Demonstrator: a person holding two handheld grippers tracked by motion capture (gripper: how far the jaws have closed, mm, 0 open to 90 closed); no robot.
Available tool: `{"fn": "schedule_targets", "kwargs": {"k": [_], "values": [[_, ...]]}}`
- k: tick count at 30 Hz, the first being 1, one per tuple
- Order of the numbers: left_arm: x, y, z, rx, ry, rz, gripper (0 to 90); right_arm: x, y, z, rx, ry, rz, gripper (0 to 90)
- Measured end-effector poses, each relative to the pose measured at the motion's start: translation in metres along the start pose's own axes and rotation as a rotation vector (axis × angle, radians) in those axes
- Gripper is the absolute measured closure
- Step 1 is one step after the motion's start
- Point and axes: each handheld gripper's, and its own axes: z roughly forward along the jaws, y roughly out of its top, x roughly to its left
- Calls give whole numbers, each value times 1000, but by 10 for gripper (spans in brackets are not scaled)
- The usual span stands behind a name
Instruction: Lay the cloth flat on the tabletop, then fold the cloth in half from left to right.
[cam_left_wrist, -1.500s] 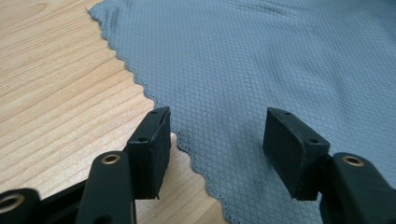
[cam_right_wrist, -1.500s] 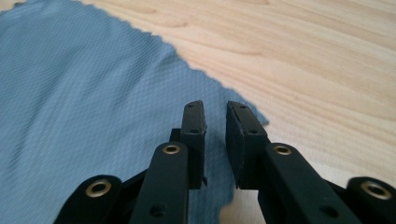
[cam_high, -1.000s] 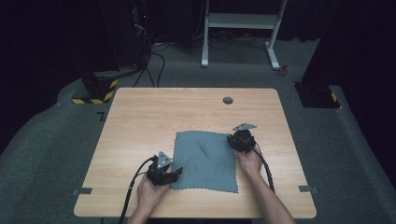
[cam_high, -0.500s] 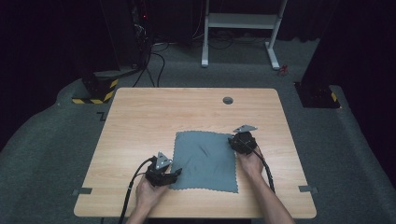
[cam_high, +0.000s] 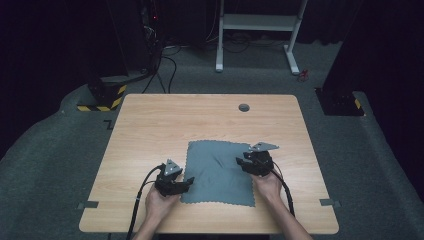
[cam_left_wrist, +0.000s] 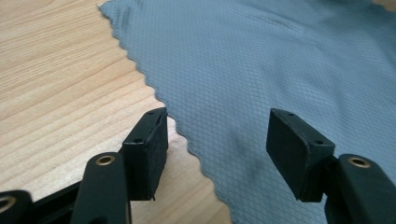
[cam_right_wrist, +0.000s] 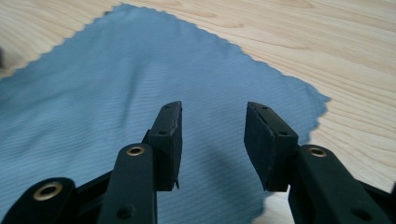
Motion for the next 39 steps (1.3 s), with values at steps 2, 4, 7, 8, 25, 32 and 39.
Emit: {"fn": "schedule_targets", "kwargs": {"k": [2, 4, 7, 8, 25, 32, 39], "values": [[1, 3, 1, 12, -8, -13, 387, 6, -1, -1, 2, -13, -29, 589], [4, 6, 3, 24, -33, -43, 382, 12, -2, -2, 7, 0, -46, 587], [10, 7, 4, 10, -34, -64, 381, 23, -5, -3, 8, 29, -69, 580], [12, 7, 5, 13, -21, -70, 389, 25, -5, -3, 6, 34, -81, 579], [39, 34, 18, 67, -8, -78, 356, 77, -24, -10, -8, 117, -158, 573], [47, 51, 26, 75, 26, -30, 373, 104, -29, -5, 9, 146, -202, 610], [57, 57, 35, 33, 28, -80, 402, 131, -27, 3, 14, 188, -254, 648]]}}
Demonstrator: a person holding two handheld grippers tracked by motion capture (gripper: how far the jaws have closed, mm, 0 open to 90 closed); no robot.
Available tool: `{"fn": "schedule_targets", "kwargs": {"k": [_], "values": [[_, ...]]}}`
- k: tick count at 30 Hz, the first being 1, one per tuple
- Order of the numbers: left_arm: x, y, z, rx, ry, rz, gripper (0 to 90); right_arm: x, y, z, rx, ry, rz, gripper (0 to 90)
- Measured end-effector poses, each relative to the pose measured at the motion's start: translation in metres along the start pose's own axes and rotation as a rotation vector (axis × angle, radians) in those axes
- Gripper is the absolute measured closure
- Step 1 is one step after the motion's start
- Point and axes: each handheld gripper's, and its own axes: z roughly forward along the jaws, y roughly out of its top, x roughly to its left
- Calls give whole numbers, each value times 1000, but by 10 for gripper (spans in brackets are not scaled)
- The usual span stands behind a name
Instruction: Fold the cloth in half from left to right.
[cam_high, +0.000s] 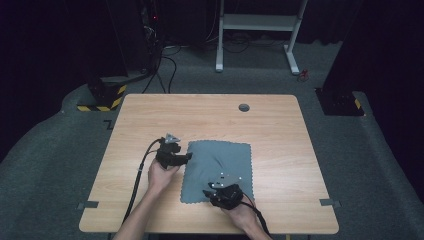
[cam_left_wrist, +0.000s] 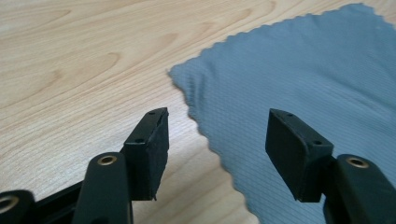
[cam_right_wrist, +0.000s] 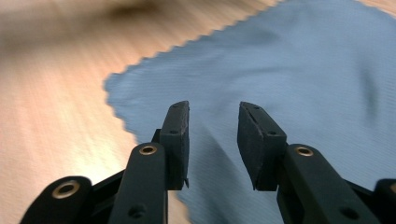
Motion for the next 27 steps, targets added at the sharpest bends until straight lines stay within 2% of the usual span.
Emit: {"fn": "schedule_targets", "kwargs": {"k": [1, 3, 9, 11, 16, 18, 20, 22, 24, 27], "values": [[1, 0, 2, 8, 2, -9, 405, 3, 2, 2, 0, 8, -14, 652], [4, 3, 6, 44, 14, 6, 402, 11, 4, 7, 5, 23, -29, 657], [4, 17, 8, 36, 14, 9, 401, 26, 12, 19, 0, 62, -52, 659], [5, 19, 8, 13, 20, 6, 408, 31, 15, 22, 7, 69, -57, 658], [8, 27, 12, 28, 29, -2, 407, 38, 19, 27, 14, 81, -74, 655], [10, 31, 13, 14, 30, 2, 409, 39, 20, 29, 16, 81, -75, 654], [12, 34, 15, 34, 23, 2, 409, 40, 21, 29, 13, 81, -71, 651], [13, 38, 19, 40, 33, 10, 411, 40, 21, 30, 9, 78, -72, 645], [14, 41, 21, 35, 34, -2, 419, 41, 22, 30, 8, 71, -79, 640], [14, 45, 27, 57, 51, 18, 418, 44, 23, 33, 9, 70, -87, 636]]}}
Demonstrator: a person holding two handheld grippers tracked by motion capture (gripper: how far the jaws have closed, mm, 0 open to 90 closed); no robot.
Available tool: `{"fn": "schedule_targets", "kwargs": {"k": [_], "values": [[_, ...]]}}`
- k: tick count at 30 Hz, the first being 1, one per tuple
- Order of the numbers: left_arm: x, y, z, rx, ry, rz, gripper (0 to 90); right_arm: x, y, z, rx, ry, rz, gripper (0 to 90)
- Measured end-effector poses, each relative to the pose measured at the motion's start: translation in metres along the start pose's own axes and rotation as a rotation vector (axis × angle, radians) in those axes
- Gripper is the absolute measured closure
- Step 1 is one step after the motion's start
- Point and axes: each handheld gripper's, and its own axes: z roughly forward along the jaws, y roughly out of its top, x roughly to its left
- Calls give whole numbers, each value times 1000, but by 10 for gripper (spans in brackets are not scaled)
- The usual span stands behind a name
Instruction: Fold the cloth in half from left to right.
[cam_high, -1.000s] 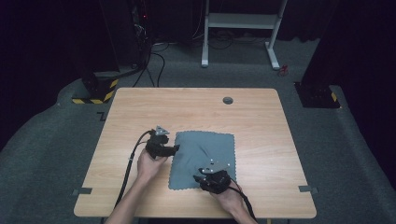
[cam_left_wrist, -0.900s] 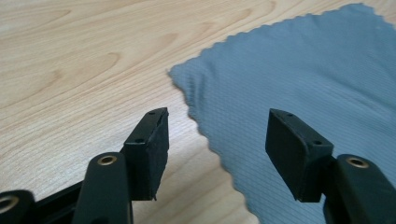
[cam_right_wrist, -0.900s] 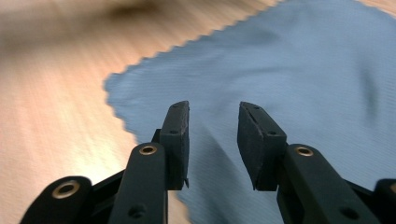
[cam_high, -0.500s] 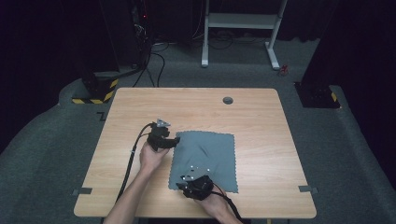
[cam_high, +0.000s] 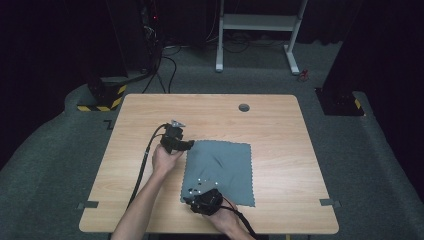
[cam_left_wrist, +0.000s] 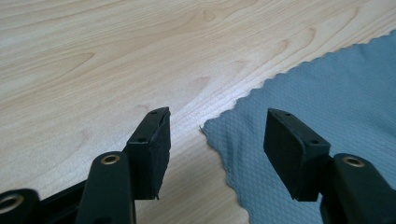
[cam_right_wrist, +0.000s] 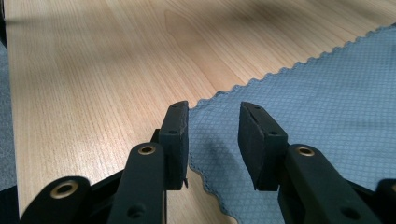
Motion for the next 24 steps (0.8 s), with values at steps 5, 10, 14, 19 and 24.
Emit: {"fn": "schedule_targets", "kwargs": {"k": [5, 10, 14, 19, 24], "values": [[1, 0, 9, 7, 17, -21, 430, 4, 0, 4, 7, -8, -7, 625], [1, -2, 15, 13, 52, -1, 473, 7, 0, 6, 14, -14, -17, 613], [1, -2, 20, 12, 53, -8, 486, 9, -1, 9, 7, -20, -31, 606], [1, -4, 24, 23, 68, -3, 496, 14, 1, 12, 15, -18, -43, 603], [-2, -4, 24, 20, 60, 12, 552, 15, 2, 15, 25, -31, -52, 629]]}}
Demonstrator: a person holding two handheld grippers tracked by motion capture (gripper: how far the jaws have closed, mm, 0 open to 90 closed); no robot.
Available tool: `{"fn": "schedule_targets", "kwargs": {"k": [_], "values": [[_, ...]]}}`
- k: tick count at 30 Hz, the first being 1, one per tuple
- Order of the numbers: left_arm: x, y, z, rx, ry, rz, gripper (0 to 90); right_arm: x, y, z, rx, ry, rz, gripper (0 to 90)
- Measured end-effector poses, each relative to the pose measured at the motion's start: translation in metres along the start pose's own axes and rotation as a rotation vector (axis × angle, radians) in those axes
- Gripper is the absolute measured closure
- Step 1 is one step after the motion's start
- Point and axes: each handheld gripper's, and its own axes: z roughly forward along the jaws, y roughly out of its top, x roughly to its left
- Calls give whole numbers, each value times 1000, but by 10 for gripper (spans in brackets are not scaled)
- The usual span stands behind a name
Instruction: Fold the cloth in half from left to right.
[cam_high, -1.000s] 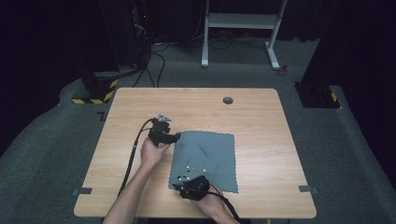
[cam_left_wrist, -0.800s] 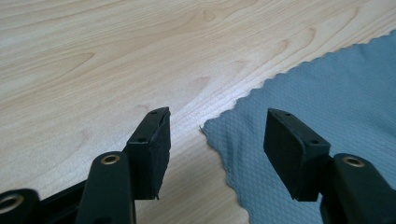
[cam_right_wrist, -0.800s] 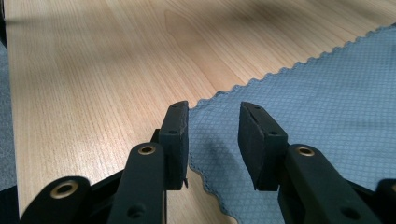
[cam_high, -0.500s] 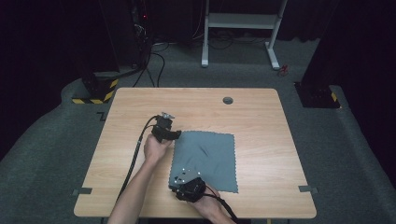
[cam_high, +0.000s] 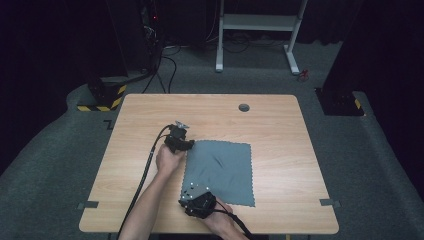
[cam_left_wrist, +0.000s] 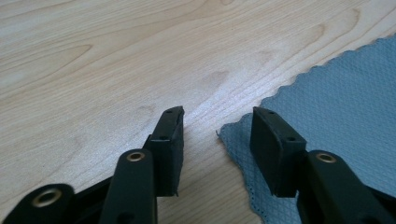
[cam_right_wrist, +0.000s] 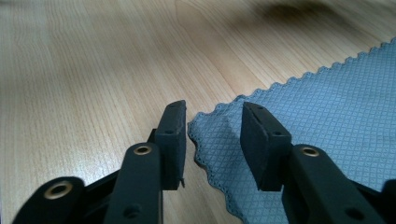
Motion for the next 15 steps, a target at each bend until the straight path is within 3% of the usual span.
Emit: {"fn": "schedule_targets", "kwargs": {"k": [6, 8, 11, 15], "values": [[-2, 0, 1, -9, -11, 8, 624, 0, 2, 1, 3, 5, -7, 749], [-3, 1, 1, -11, -21, 27, 686, 1, 3, 1, 12, -2, -13, 785], [-4, 1, 1, -6, -32, 31, 740, 1, 3, 1, 17, -18, -7, 842], [-6, 5, 2, 19, -49, 33, 878, 0, 4, 2, 20, -32, -6, 891]]}}
